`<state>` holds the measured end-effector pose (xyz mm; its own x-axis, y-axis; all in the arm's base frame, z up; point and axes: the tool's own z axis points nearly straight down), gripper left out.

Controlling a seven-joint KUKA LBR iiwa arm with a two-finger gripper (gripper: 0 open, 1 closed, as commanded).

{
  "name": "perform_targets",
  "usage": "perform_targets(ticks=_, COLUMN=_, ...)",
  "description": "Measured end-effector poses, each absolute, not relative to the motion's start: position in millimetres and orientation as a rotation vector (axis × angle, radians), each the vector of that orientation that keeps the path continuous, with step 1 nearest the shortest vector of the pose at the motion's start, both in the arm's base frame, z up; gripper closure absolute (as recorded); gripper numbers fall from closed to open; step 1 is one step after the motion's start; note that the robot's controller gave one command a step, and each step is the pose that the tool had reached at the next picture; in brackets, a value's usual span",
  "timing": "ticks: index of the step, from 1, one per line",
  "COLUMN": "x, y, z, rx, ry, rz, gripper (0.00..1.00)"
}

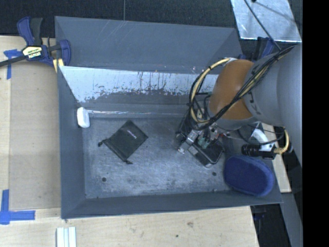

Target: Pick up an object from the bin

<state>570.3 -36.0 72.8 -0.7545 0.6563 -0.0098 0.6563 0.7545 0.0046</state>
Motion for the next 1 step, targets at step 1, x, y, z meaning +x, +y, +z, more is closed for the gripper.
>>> perform_targets(ticks=1, x=570.9, y=-36.9, z=160.1, rx=1.096, ry=2.941, rz=0.001, gripper=1.0)
